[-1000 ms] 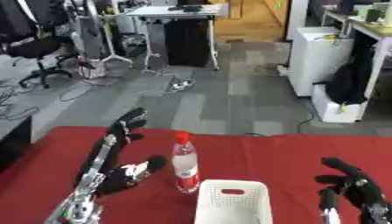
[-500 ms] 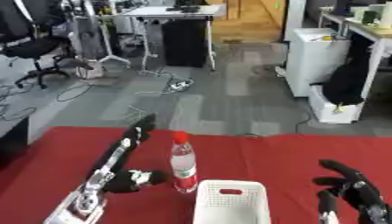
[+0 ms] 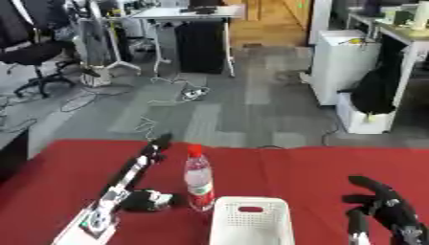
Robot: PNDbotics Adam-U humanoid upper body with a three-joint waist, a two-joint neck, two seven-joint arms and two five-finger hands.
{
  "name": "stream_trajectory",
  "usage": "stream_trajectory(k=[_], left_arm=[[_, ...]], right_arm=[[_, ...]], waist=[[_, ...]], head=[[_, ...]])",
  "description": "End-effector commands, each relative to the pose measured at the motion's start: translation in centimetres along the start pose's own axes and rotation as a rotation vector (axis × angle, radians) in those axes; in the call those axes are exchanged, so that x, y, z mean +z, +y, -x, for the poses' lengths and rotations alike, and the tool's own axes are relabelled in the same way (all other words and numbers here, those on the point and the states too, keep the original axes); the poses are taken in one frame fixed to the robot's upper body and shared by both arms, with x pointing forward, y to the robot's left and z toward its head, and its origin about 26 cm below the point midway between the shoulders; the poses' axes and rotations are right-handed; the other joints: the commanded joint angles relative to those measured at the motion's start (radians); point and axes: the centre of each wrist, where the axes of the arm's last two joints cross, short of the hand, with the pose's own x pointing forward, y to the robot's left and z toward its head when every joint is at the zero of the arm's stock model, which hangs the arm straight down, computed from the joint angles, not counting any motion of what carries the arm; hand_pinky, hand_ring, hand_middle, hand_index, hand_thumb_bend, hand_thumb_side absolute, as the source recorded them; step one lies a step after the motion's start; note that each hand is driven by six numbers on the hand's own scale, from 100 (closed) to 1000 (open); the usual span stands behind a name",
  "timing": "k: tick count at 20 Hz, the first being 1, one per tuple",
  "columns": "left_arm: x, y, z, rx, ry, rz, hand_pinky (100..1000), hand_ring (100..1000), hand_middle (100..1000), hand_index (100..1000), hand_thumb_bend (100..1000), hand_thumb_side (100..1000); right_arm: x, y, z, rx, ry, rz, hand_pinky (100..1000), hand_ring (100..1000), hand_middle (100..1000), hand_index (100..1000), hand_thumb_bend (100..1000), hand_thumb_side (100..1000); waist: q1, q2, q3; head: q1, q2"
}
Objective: Pick up objects on the table and place them in the box.
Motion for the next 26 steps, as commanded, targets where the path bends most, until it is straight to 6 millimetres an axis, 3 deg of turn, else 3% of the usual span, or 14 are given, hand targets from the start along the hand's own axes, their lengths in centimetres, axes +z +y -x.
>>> stream_trajectory(k=[1, 6, 11, 26], left_arm=[[-0.7, 1.6, 0.3, -0.03, -0.008, -0.02, 845, 946, 948, 996, 982, 560], [-0.9, 1.7, 1.7, -0.035, -0.008, -0.027, 752, 832, 828, 908, 1000, 556], [-1.0, 1.8, 2.6, -0.031, -0.037, -0.005, 724, 793, 783, 896, 1000, 556], [-1.8, 3.2, 3.3, -0.059, -0.075, 0.077, 744, 802, 800, 904, 990, 552]], right_arm=[[-0.4, -0.1, -0.3, -0.003, -0.021, -0.004, 587, 692, 825, 930, 100, 490], [-0.5, 0.0, -0.4, -0.013, -0.027, -0.013, 588, 691, 826, 931, 100, 491], [-0.6, 0.1, -0.4, -0.022, -0.034, -0.023, 588, 691, 832, 932, 100, 491], [-0.8, 0.2, -0.6, -0.04, -0.049, -0.038, 587, 690, 832, 933, 100, 493]], waist=[[0.001, -0.01, -0.002], [0.002, -0.011, -0.013], [0.003, -0.009, -0.028], [0.006, -0.001, -0.061]], head=[[0.007, 0.003], [0.011, 0.003], [0.013, 0.001], [0.023, -0.017]])
